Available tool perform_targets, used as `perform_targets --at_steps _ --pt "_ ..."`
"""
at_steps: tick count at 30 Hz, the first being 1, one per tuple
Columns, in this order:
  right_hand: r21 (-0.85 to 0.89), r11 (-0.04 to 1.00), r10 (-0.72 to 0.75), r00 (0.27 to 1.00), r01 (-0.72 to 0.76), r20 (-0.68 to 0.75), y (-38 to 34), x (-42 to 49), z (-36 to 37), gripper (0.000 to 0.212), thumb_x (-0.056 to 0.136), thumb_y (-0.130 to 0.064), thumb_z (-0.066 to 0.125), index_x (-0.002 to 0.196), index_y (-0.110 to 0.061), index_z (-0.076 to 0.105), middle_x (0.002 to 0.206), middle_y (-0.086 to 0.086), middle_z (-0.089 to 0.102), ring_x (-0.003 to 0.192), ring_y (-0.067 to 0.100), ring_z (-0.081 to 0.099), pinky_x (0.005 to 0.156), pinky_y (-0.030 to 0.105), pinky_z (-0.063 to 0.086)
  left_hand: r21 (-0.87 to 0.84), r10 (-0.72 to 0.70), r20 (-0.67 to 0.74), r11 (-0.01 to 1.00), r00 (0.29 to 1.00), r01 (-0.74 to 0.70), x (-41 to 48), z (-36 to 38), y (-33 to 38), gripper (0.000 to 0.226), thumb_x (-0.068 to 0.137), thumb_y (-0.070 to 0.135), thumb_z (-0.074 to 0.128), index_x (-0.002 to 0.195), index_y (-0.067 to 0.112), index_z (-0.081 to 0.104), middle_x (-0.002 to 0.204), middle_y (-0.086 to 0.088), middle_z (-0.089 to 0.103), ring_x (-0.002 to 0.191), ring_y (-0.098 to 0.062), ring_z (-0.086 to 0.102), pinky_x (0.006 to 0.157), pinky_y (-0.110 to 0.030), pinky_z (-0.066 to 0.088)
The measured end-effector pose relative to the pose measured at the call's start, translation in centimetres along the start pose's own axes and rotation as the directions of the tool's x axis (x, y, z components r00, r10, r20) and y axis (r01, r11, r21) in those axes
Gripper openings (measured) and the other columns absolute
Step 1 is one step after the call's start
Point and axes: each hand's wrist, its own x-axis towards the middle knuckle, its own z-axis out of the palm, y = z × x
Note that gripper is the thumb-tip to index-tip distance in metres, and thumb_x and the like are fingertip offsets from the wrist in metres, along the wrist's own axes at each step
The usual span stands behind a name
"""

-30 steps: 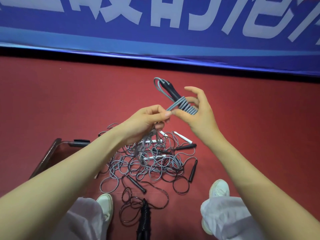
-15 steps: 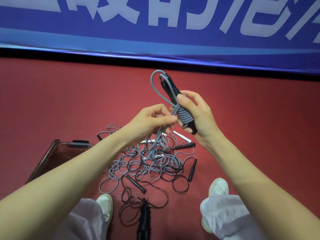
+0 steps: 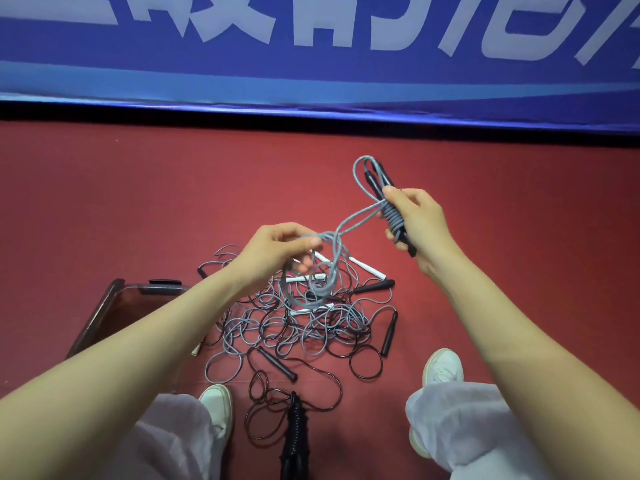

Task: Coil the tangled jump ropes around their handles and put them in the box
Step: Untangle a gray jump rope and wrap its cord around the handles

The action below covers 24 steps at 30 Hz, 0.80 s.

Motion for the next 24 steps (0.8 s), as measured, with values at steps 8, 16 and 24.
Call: perform_targets --at_steps 8,16,24 --pt "-0.069 0.996 0.052 0.998 -0.054 -0.032 1.6 0.7 -0.3 0.026 0.089 -0.032 0.066 0.104 -0.016 0.053 0.079 0.011 0.068 0.04 0.015 0.046 0.034 0.015 0.026 -0.112 0.126 -0.225 0.982 0.966 -0.154 1.0 0.7 0.4 0.013 0.095 0.018 0.058 0.086 0.015 0.067 0.056 0.005 0.048 0.05 -0.006 0.038 0.051 -0.017 0.033" --pt "-0.022 0.999 -0.025 1.0 0.025 -0.002 1.2 0.1 0.3 0.021 0.088 -0.03 0.067 0.098 -0.022 0.05 0.079 0.009 0.07 0.041 0.016 0.045 0.036 0.017 0.025 -0.254 -0.106 -0.348 0.967 0.931 0.015 1.6 1.1 1.0 0.015 0.095 0.025 0.059 0.083 0.017 0.064 0.065 0.003 0.053 0.046 -0.007 0.041 0.046 -0.017 0.038" --pt "-0.011 1.0 -0.012 0.995 0.011 -0.1 1.0 1.1 -0.7 0.02 0.091 -0.031 0.063 0.099 -0.02 0.048 0.078 0.006 0.068 0.04 0.013 0.046 0.034 0.017 0.026 -0.454 -0.176 0.317 0.834 0.932 0.312 0.0 0.6 2.4 0.002 0.084 0.013 0.054 0.084 0.015 0.054 0.091 -0.009 0.073 0.067 -0.021 0.07 0.069 -0.039 0.061"
